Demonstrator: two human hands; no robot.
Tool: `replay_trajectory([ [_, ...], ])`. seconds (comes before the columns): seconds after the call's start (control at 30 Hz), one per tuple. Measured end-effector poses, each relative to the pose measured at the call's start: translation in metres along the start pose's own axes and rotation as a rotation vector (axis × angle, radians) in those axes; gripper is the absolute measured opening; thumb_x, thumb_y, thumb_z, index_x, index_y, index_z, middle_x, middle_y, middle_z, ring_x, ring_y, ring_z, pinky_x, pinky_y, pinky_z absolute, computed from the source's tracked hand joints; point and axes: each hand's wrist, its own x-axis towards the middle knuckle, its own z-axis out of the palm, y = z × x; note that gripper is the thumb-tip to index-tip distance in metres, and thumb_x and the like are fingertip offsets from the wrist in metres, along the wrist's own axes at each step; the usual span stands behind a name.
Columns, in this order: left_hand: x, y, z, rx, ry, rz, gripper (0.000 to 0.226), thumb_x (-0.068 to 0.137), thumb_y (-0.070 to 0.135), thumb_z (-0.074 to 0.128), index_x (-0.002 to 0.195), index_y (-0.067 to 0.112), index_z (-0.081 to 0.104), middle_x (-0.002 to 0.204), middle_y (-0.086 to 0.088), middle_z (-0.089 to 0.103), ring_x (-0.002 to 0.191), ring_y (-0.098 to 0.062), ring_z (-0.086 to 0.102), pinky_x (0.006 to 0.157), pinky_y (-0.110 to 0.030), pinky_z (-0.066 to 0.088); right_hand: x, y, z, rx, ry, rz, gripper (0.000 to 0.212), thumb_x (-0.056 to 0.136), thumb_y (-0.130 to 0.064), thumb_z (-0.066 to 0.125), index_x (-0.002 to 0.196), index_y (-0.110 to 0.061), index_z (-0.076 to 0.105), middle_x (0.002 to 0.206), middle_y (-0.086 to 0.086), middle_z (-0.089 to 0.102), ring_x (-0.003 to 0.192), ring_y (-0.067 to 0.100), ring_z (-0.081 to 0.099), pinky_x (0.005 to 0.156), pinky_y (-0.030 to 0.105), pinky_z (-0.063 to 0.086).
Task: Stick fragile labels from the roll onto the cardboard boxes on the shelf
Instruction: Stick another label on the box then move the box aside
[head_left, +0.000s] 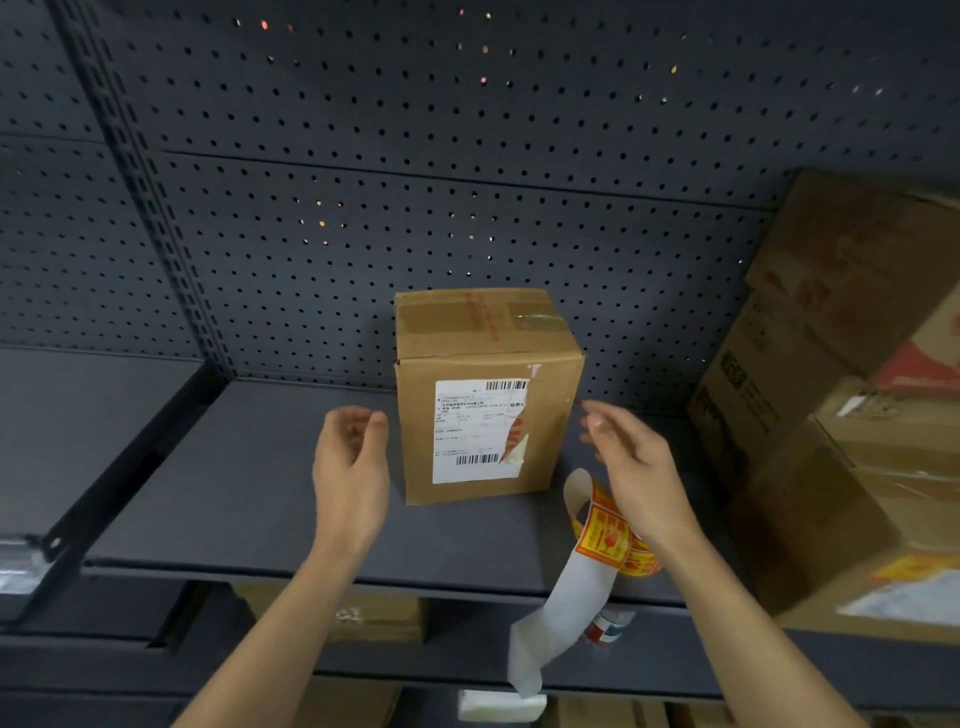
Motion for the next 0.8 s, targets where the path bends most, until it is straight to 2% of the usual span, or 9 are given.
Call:
replay_trajectory([
  [0.07, -0.016, -0.008, -0.003, 0.031, -0.024, 0.026, 0.009, 0.100, 0.019, 0.053, 0.095, 0.015, 0.059, 0.085, 0.005, 0.062, 0.075, -0.007, 0.054, 0.065, -0.017, 0.041, -0.005, 0.006, -0.004, -0.027, 0.021, -0.012, 0.020, 0.101, -0.029, 0.054, 0.114, -0.041, 0.065, 0.111, -0.019, 0.068, 0.108, 0.000, 0.064, 0.100, 0.035, 0.051],
  [0.13, -0.030, -0.018, -0.001, 0.102, -0.146, 0.031, 0.016, 0.096, 0.014, 0.056, 0.082, 0.018, 0.063, 0.074, 0.003, 0.063, 0.064, -0.006, 0.051, 0.059, -0.019, 0.039, -0.011, 0.013, -0.009, -0.082, 0.030, -0.016, 0.022, 0.101, -0.023, 0.056, 0.112, -0.039, 0.065, 0.106, -0.021, 0.067, 0.101, -0.010, 0.062, 0.096, 0.026, 0.051],
  [0.2, -0.045, -0.024, 0.008, 0.179, -0.297, 0.024, 0.019, 0.093, 0.014, 0.059, 0.078, 0.022, 0.067, 0.073, 0.005, 0.067, 0.066, -0.004, 0.055, 0.062, -0.017, 0.041, -0.017, 0.020, -0.014, -0.154, 0.026, -0.023, 0.024, 0.100, -0.019, 0.057, 0.114, -0.036, 0.066, 0.107, -0.020, 0.066, 0.099, -0.016, 0.059, 0.090, 0.016, 0.049],
  [0.3, -0.062, -0.031, 0.028, 0.231, -0.466, 0.017, 0.015, 0.092, 0.017, 0.065, 0.084, 0.027, 0.072, 0.083, 0.017, 0.072, 0.082, 0.001, 0.065, 0.072, -0.010, 0.046, -0.029, 0.030, -0.021, -0.246, 0.022, -0.063, 0.025, 0.097, -0.014, 0.061, 0.116, -0.030, 0.068, 0.110, -0.010, 0.065, 0.099, -0.008, 0.060, 0.081, 0.010, 0.045],
  [0.37, -0.072, -0.035, 0.043, 0.256, -0.570, 0.009, 0.010, 0.090, 0.021, 0.070, 0.094, 0.028, 0.075, 0.089, 0.020, 0.073, 0.087, 0.006, 0.065, 0.075, -0.005, 0.045, -0.036, 0.037, -0.025, -0.308, 0.025, -0.125, 0.024, 0.094, -0.011, 0.065, 0.111, -0.027, 0.069, 0.107, -0.010, 0.065, 0.098, -0.004, 0.061, 0.081, 0.014, 0.049],
  [0.5, -0.083, -0.040, 0.067, 0.337, -0.690, 0.076, 0.025, 0.086, 0.030, 0.076, 0.111, 0.026, 0.076, 0.097, 0.018, 0.072, 0.086, 0.010, 0.063, 0.076, -0.003, 0.044, -0.049, 0.048, -0.031, -0.347, -0.011, -0.226, 0.019, 0.088, -0.008, 0.073, 0.103, -0.020, 0.073, 0.103, -0.009, 0.066, 0.099, 0.004, 0.063, 0.083, 0.021, 0.053],
  [0.6, -0.088, -0.039, 0.079, 0.342, -0.747, 0.157, 0.004, 0.089, 0.022, 0.073, 0.092, 0.023, 0.076, 0.084, 0.017, 0.072, 0.076, 0.009, 0.062, 0.069, -0.005, 0.041, -0.057, 0.056, -0.035, -0.380, -0.049, -0.292, 0.016, 0.087, -0.010, 0.075, 0.102, -0.017, 0.075, 0.108, -0.010, 0.067, 0.104, 0.009, 0.063, 0.088, 0.031, 0.056],
  [0.7, -0.090, -0.038, 0.086, 0.305, -0.748, 0.181, 0.015, 0.090, 0.014, 0.071, 0.077, 0.024, 0.072, 0.068, 0.019, 0.066, 0.068, 0.006, 0.060, 0.065, -0.008, 0.040, -0.064, 0.062, -0.038, -0.424, -0.085, -0.334, 0.016, 0.085, -0.015, 0.077, 0.101, -0.018, 0.077, 0.111, -0.013, 0.067, 0.106, 0.003, 0.062, 0.093, 0.033, 0.056],
  [0.8, -0.091, -0.039, 0.089, 0.216, -0.780, 0.129, 0.019, 0.090, 0.013, 0.071, 0.077, 0.025, 0.073, 0.068, 0.021, 0.068, 0.068, 0.006, 0.061, 0.067, -0.010, 0.043, -0.065, 0.067, -0.041, -0.455, -0.107, -0.354, 0.018, 0.086, -0.021, 0.076, 0.104, -0.020, 0.078, 0.118, -0.010, 0.069, 0.112, 0.005, 0.061, 0.098, 0.039, 0.052],
])
